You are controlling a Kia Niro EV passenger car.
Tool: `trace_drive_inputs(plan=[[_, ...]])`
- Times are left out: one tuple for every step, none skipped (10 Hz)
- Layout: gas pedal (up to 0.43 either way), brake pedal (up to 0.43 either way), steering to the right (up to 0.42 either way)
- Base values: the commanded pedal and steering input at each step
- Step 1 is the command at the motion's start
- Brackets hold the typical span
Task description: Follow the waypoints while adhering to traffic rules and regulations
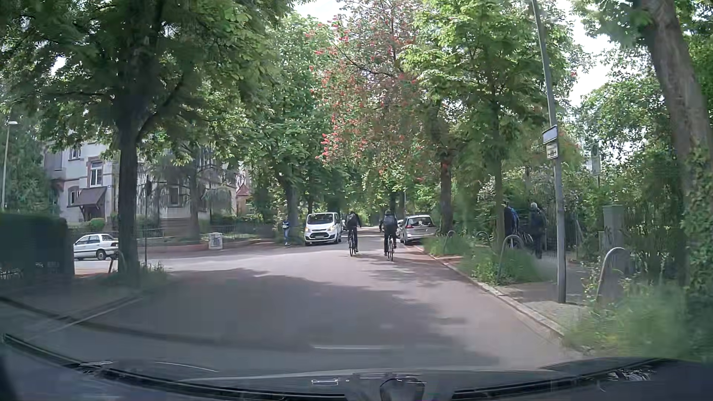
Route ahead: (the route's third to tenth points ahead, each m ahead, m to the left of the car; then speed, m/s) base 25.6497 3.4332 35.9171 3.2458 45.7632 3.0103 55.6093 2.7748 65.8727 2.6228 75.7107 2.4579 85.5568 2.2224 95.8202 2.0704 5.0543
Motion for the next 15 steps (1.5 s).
trace_drive_inputs(plan=[[0.028, 0.0, 0.0], [0.028, 0.0, 0.0], [0.028, 0.0, 0.0], [0.028, 0.0, 0.0], [0.028, 0.0, 0.0], [0.028, 0.0, 0.0], [0.028, 0.0, 0.0], [0.028, 0.0, 0.0], [0.028, 0.0, 0.0], [0.028, 0.0, 0.0], [0.028, 0.0, 0.0], [0.039, 0.0, 0.0], [0.039, 0.0, 0.0], [0.039, 0.0, 0.0], [0.039, 0.0, 0.0]])
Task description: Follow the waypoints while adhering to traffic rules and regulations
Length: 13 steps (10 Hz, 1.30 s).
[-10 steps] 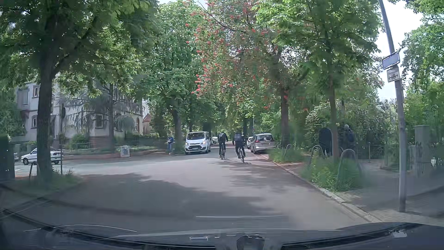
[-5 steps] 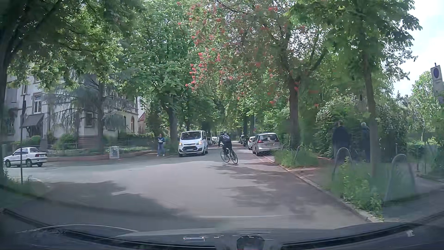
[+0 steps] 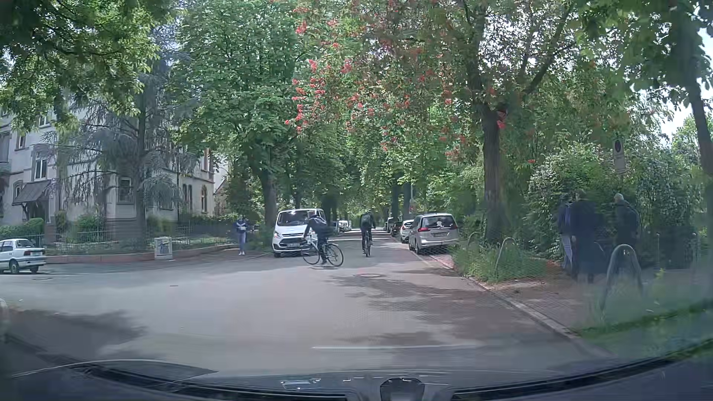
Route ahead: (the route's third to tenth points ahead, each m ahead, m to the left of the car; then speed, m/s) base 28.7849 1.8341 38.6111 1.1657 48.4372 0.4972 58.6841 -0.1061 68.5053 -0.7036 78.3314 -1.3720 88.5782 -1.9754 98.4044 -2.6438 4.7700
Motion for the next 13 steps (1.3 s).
trace_drive_inputs(plan=[[0.039, 0.0, 0.0], [0.039, 0.0, 0.0], [0.047, 0.0, 0.0], [0.047, 0.0, 0.0], [0.047, 0.0, 0.0], [0.047, 0.0, 0.0], [0.047, 0.0, 0.0], [0.047, 0.0, 0.0], [0.047, 0.0, 0.0], [0.047, 0.0, 0.0], [0.047, 0.0, 0.0], [0.047, 0.0, 0.0], [0.047, 0.0, 0.0]])
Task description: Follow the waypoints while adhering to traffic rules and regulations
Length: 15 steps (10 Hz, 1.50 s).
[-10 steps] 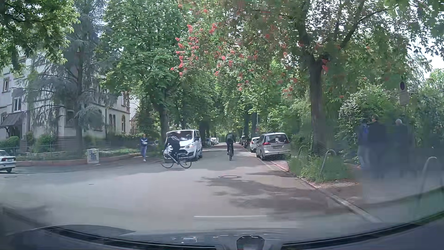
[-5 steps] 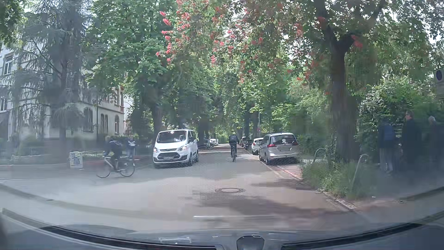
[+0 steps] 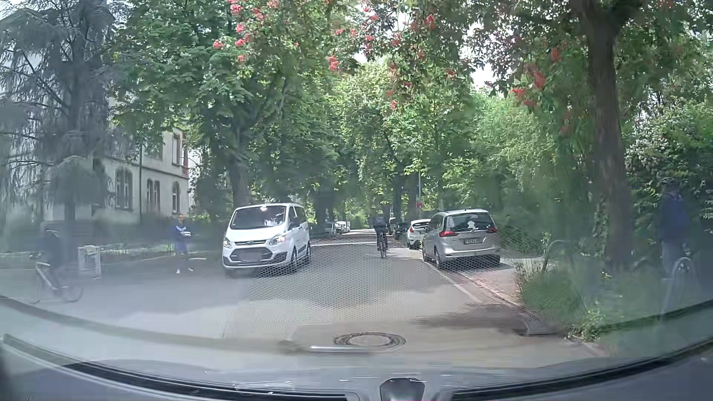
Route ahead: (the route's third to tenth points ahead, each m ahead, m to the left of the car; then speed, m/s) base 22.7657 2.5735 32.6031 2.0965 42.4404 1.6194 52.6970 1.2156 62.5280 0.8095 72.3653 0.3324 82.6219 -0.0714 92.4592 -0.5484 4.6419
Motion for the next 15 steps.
trace_drive_inputs(plan=[[0.047, 0.0, 0.0], [0.047, 0.0, 0.0], [0.047, 0.0, 0.0], [0.047, 0.0, 0.0], [0.047, 0.0, 0.0], [0.047, 0.0, 0.0], [0.047, 0.0, 0.0], [0.047, 0.0, 0.0], [0.047, 0.0, 0.0], [0.047, 0.0, 0.0], [0.047, 0.0, 0.0], [0.047, 0.0, 0.0], [0.047, 0.0, 0.001], [0.047, 0.0, 0.001], [0.047, 0.0, 0.001]])
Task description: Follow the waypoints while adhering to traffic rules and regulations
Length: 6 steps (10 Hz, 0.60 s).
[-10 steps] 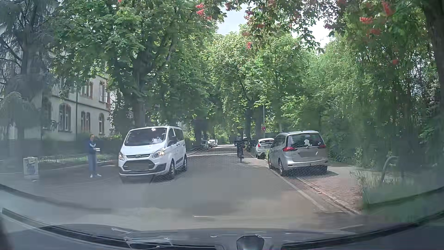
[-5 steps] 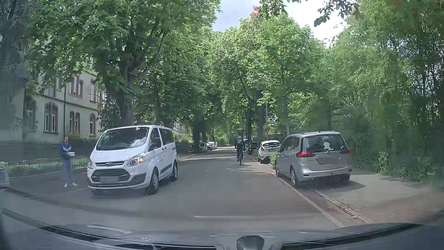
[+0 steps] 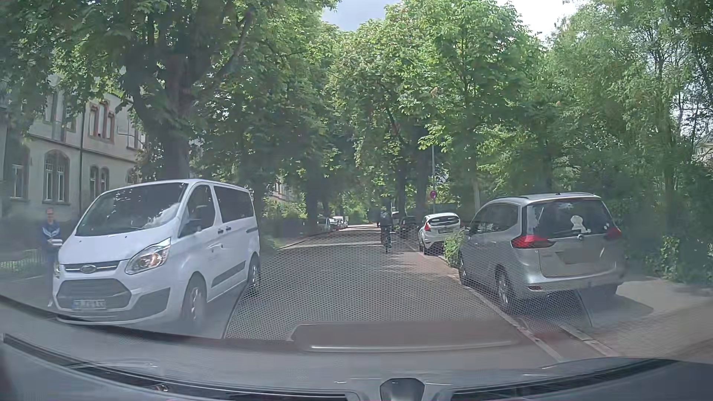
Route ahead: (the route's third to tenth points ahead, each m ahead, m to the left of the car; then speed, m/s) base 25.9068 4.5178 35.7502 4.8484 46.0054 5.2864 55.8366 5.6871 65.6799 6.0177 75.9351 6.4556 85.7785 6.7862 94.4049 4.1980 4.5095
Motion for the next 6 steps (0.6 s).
trace_drive_inputs(plan=[[0.047, 0.0, 0.0], [0.047, 0.0, 0.0], [0.047, 0.0, 0.001], [0.047, 0.0, 0.003], [0.047, 0.0, 0.003], [0.059, 0.0, 0.003]])
